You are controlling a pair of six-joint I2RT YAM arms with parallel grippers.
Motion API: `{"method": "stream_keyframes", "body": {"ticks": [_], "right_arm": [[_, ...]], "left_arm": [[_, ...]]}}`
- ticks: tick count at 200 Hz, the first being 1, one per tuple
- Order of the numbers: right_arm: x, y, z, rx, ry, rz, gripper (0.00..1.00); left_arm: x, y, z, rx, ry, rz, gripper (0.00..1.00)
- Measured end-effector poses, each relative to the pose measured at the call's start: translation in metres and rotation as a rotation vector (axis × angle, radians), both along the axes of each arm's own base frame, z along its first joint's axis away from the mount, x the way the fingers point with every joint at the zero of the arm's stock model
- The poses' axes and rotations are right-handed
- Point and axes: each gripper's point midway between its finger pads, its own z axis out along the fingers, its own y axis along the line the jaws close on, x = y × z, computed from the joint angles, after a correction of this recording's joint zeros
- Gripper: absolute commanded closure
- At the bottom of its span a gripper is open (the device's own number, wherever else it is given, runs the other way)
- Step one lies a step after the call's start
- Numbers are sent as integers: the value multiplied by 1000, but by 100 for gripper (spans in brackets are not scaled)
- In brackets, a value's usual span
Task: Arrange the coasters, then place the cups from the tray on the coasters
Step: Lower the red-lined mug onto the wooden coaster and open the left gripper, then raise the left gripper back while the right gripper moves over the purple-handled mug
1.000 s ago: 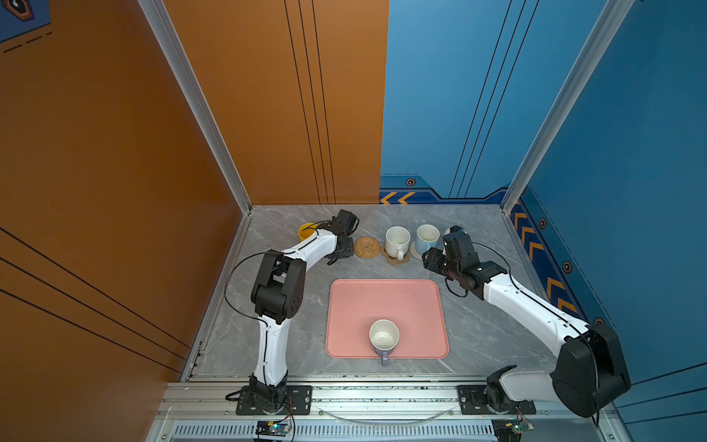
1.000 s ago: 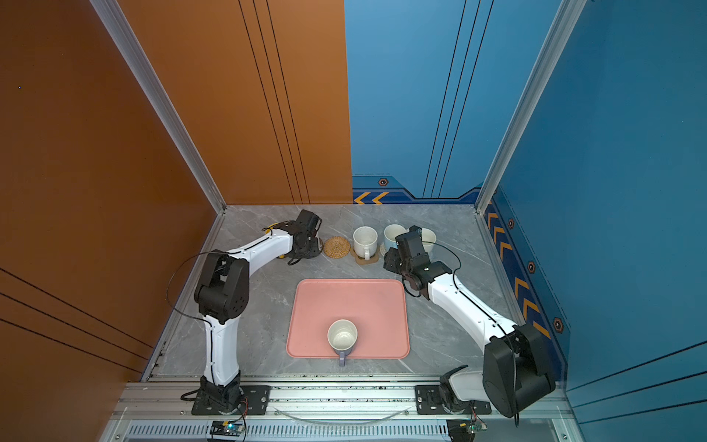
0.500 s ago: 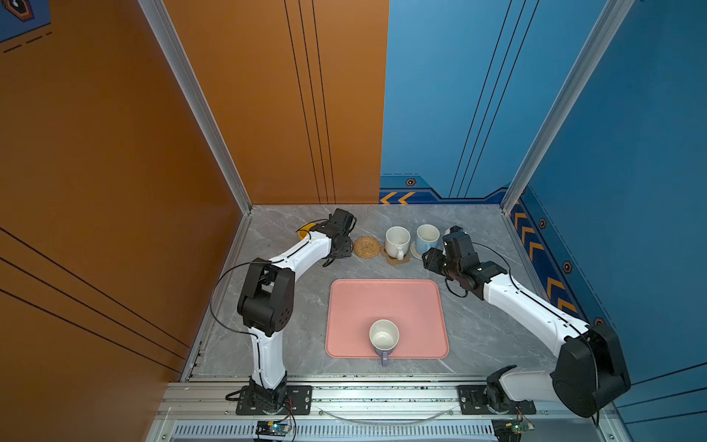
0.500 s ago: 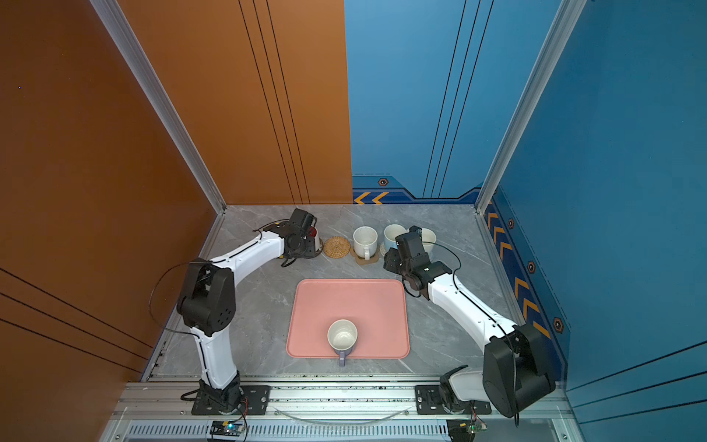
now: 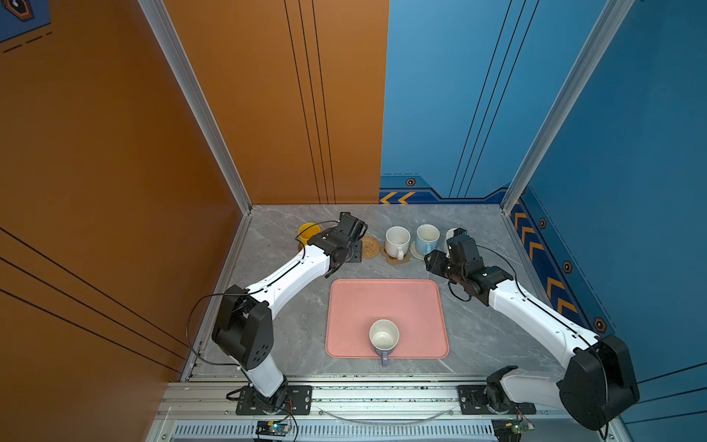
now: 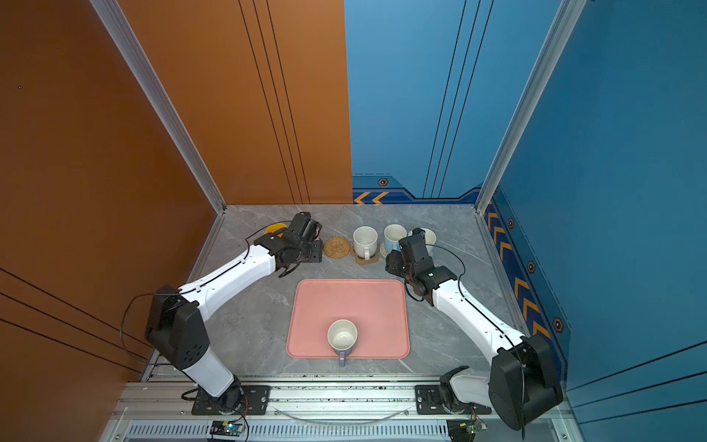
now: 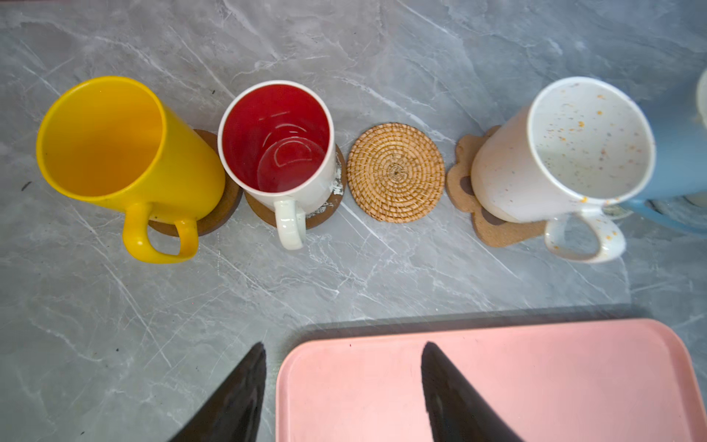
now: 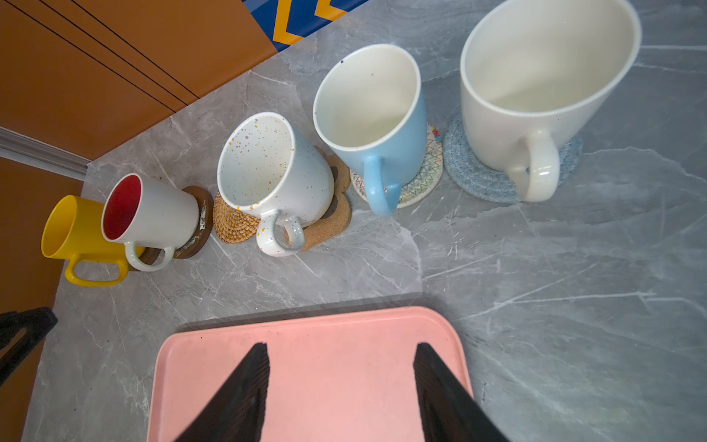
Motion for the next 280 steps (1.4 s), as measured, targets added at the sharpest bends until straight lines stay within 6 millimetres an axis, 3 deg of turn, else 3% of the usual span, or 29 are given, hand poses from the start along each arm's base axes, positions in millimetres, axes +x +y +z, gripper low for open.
{"method": "stream_keyframes", "body": {"ticks": [43, 77, 148, 182, 206, 247, 280], "right_arm": [[-2, -1, 7, 13, -16, -5, 40], [-8, -2, 14, 17, -26, -2, 39], [-56, 15, 46, -13, -69, 97, 38], [-85, 24, 62, -36, -107, 161, 37], [-108, 41, 67, -42, -119, 245, 37], [-142, 67, 56, -125, -60, 359, 37], [-169, 88, 36, -186, 9, 449, 36]], "left_arm": [[-35, -17, 10, 45, -31, -80, 33], [-58, -18, 16, 78, -53, -110, 33], [-71, 3, 71, 75, -229, -16, 31], [-76, 15, 60, 117, -239, 20, 31], [-80, 22, 47, 141, -237, 31, 30], [-94, 30, 39, 47, -302, 7, 23], [-101, 35, 48, -47, -365, -14, 21]]}}
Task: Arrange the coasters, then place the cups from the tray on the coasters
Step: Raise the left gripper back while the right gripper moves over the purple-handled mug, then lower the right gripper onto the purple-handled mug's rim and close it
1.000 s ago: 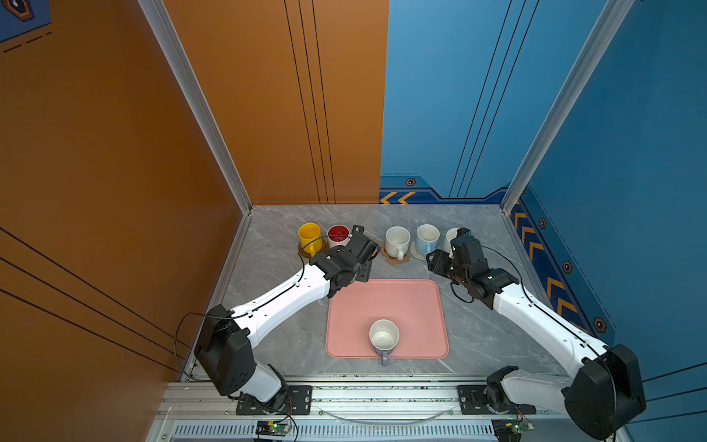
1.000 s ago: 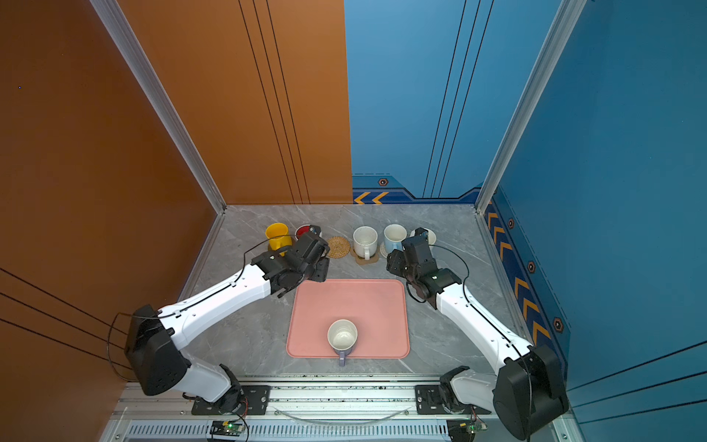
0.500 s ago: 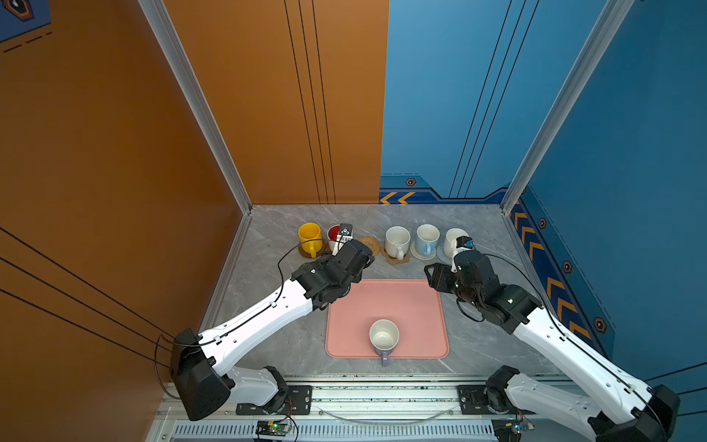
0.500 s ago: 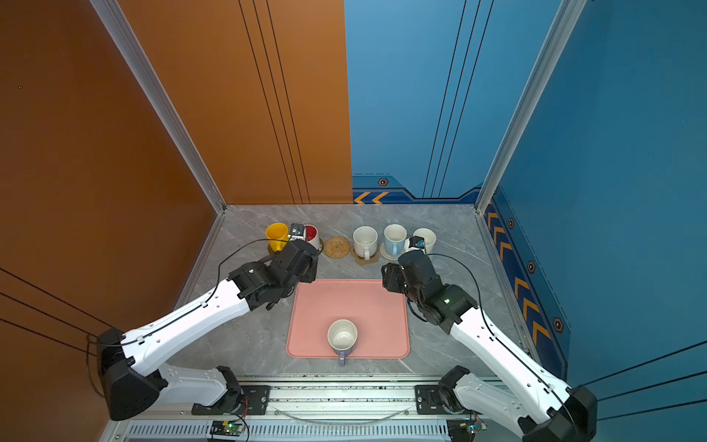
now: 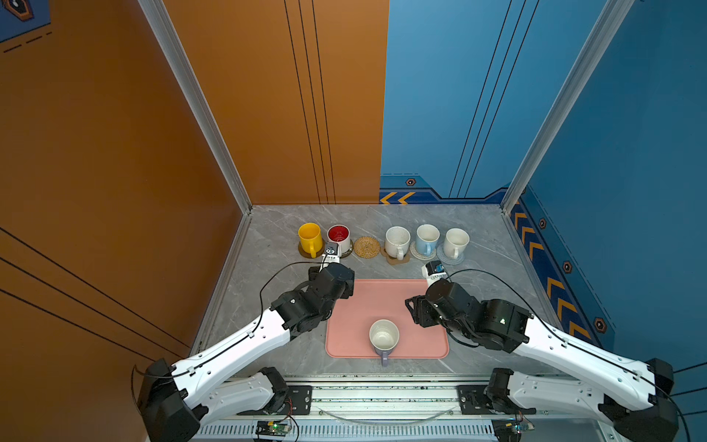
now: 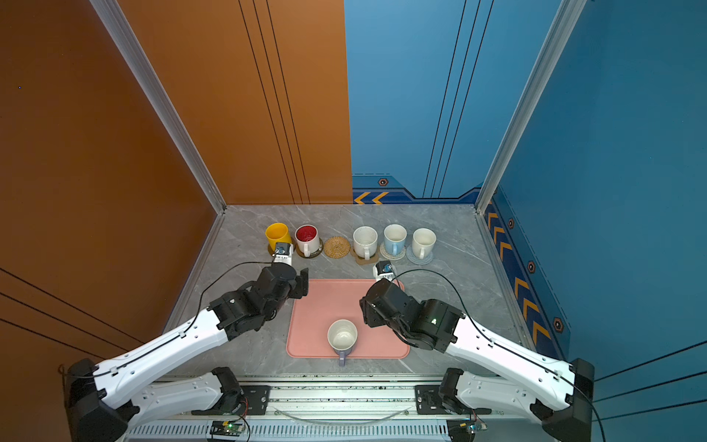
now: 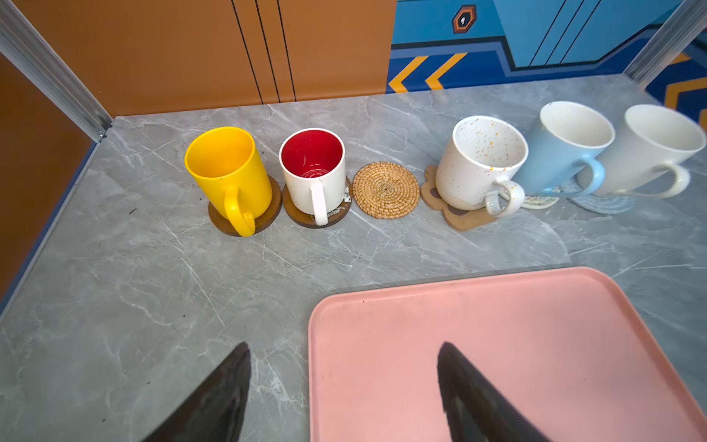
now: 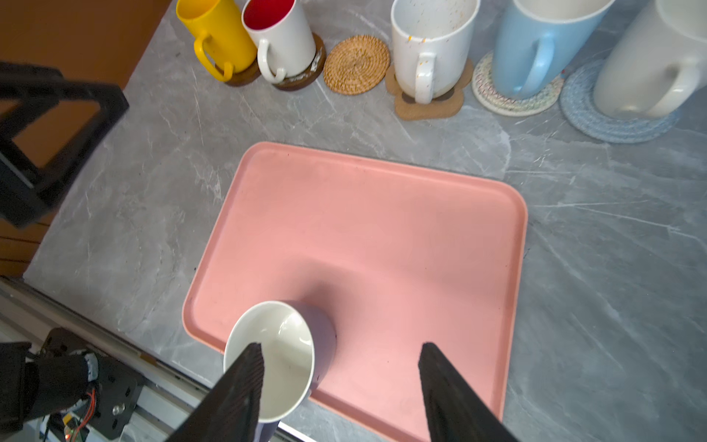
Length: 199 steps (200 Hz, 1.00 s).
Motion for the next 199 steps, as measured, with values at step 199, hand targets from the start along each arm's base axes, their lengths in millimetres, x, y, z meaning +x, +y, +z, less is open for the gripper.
{"method": "stream_keyframes", "body": {"ticks": [199], "right_arm": [[-100, 69, -96, -313, 239, 154, 24]], "left_arm": [[3, 38, -24, -125, -13, 22, 2]]}}
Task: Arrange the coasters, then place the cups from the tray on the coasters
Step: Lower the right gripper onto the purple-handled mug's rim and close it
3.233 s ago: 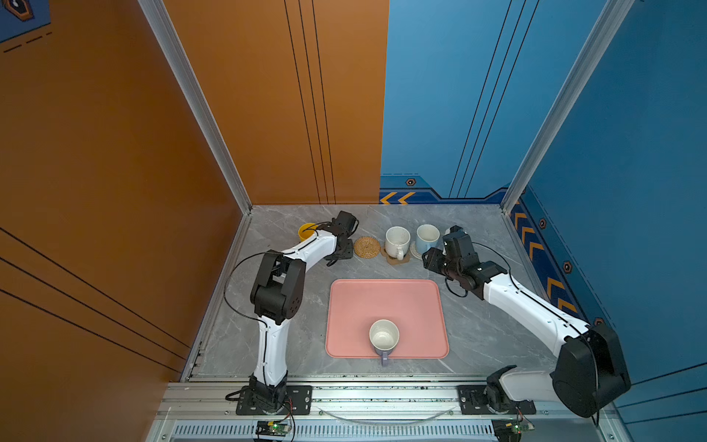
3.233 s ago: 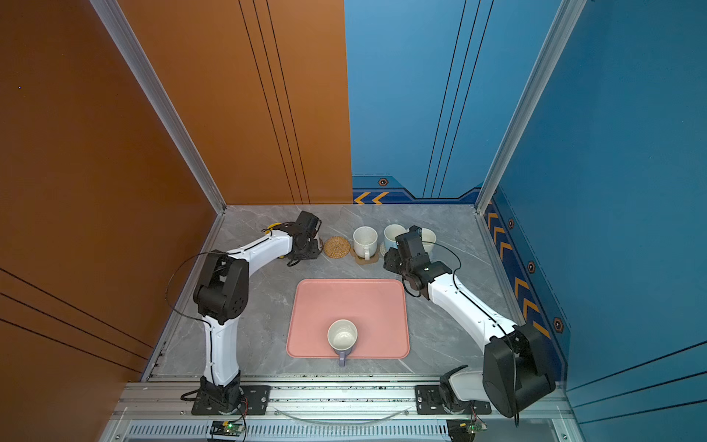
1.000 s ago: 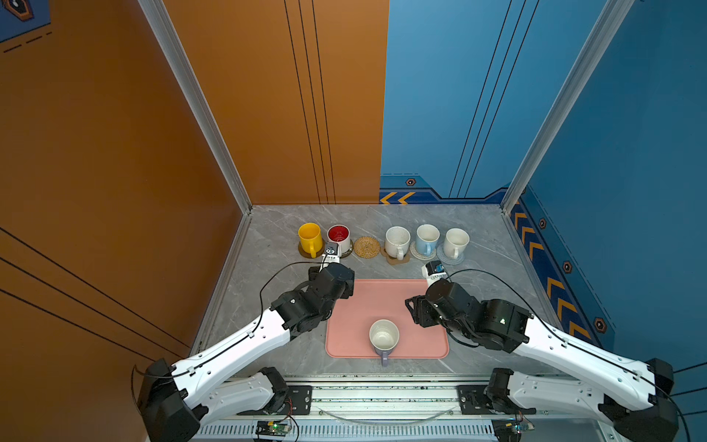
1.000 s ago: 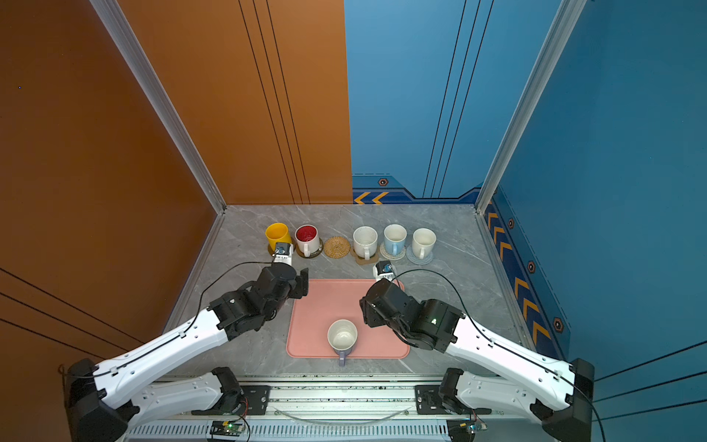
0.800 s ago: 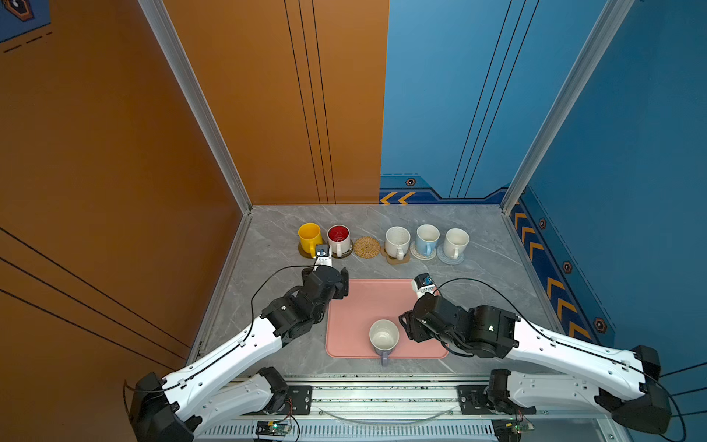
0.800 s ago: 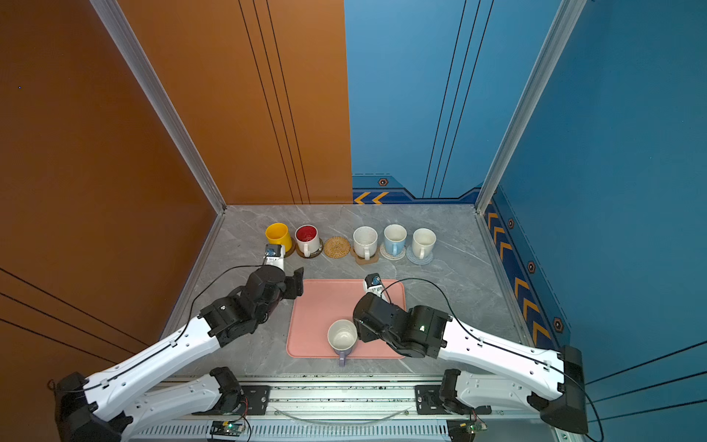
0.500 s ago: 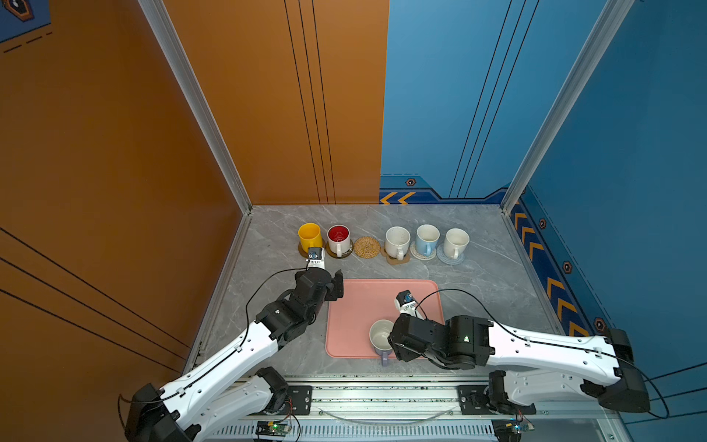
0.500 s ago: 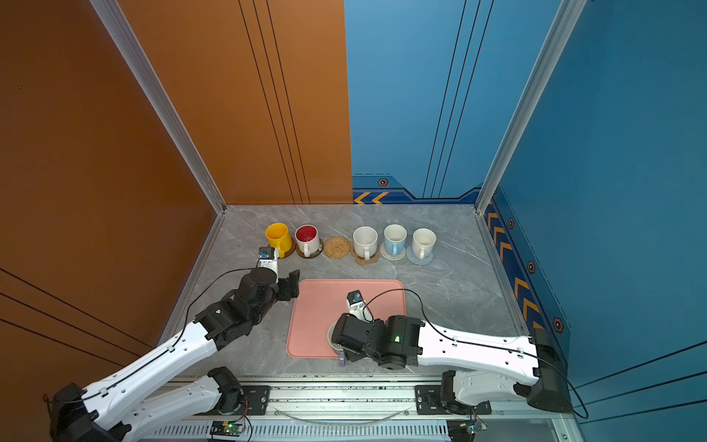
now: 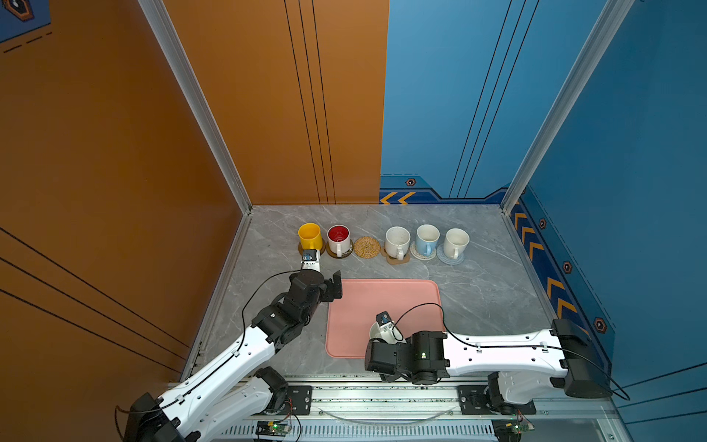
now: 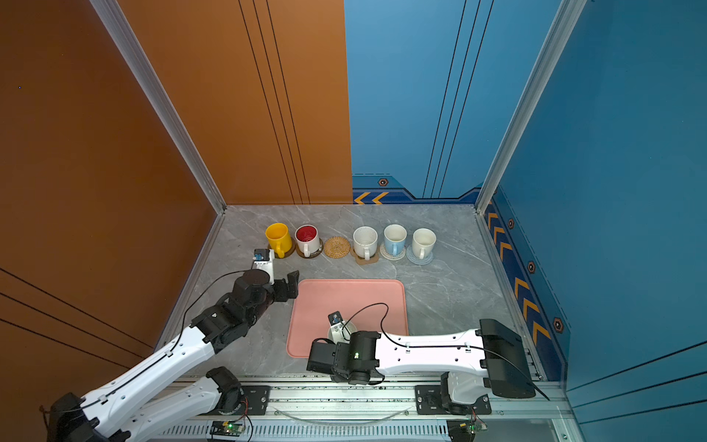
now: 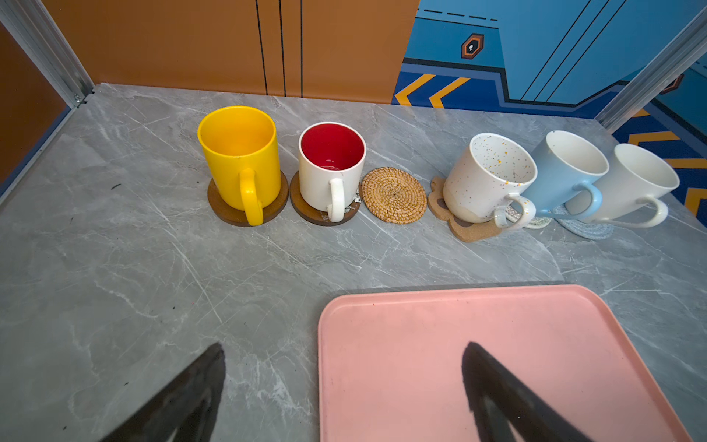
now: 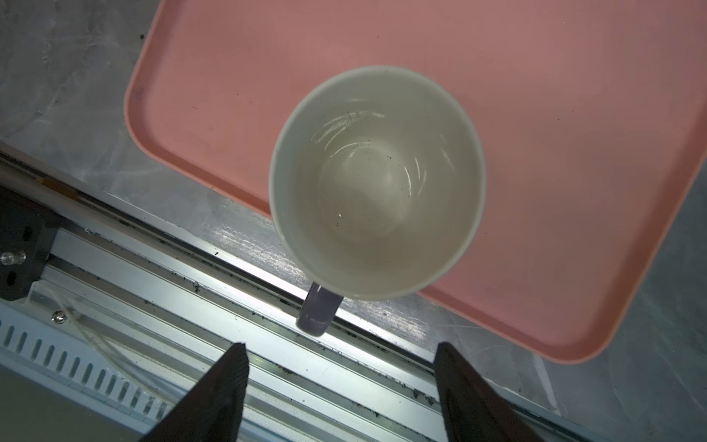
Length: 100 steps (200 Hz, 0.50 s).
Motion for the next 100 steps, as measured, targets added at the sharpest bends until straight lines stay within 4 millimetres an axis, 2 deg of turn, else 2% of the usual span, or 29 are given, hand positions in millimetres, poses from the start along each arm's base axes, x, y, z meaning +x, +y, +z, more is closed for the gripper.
{"method": "stream_keyframes", "body": {"ticks": [56, 100], "right_arm": [[-3, 0, -4, 21, 29, -77, 23], [-4, -5, -14, 18, 40, -114, 23]], "left_arm": [[2, 8, -8, -11, 13, 16, 1], [5, 11, -9, -28, 11, 19, 1]]}}
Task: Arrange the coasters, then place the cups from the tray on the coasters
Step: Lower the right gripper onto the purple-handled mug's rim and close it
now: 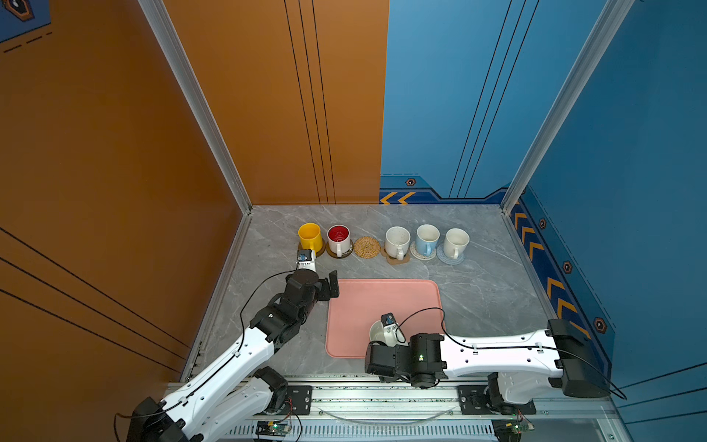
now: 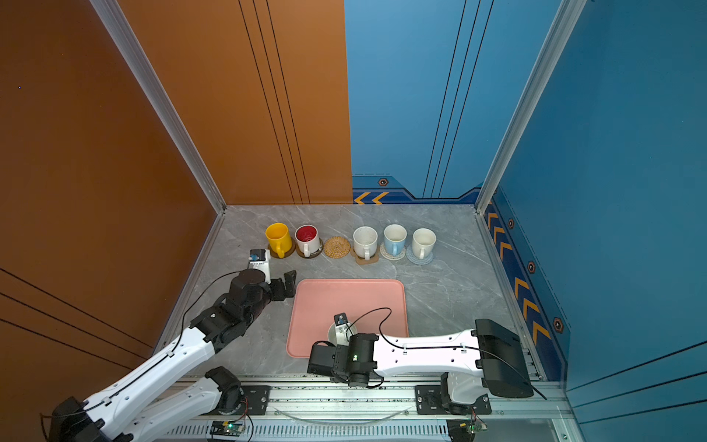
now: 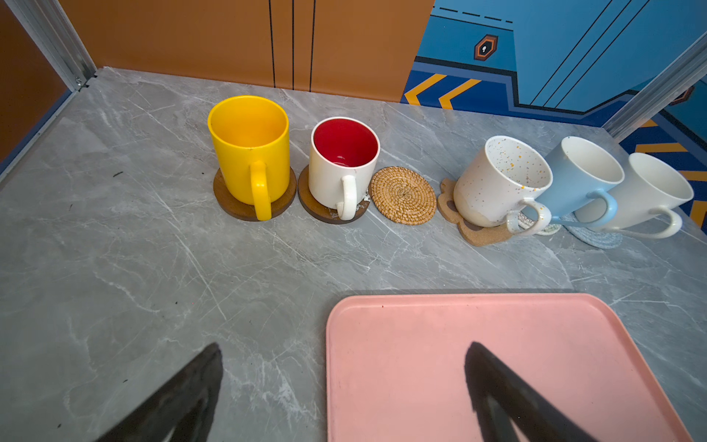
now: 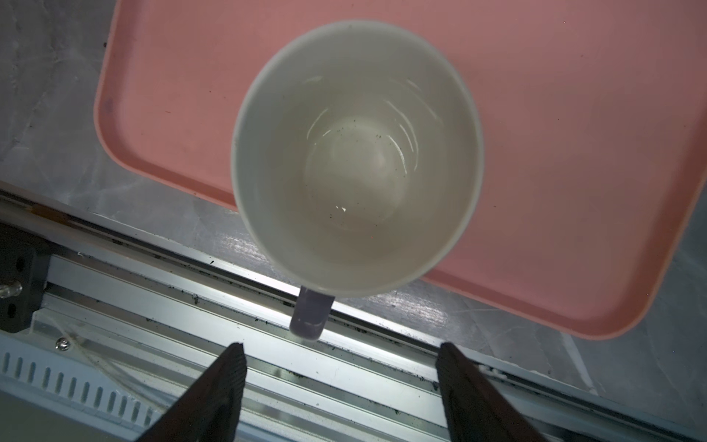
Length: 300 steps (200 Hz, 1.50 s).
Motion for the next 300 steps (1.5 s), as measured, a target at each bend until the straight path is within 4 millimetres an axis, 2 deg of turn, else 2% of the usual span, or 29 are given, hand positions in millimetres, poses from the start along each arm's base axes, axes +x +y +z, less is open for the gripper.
{"method": "stream_keyframes", "body": {"ticks": [80, 171, 300], "right_arm": [[3, -6, -17, 16, 32, -67, 24], [12, -3, -10, 101, 35, -152, 35], [19, 2, -20, 97, 49, -175, 39]], "left_arm": [[4, 0, 2, -19, -6, -3, 0], [5, 5, -10, -33, 12, 2, 1], [8, 6, -11, -57, 16, 0, 2]]}}
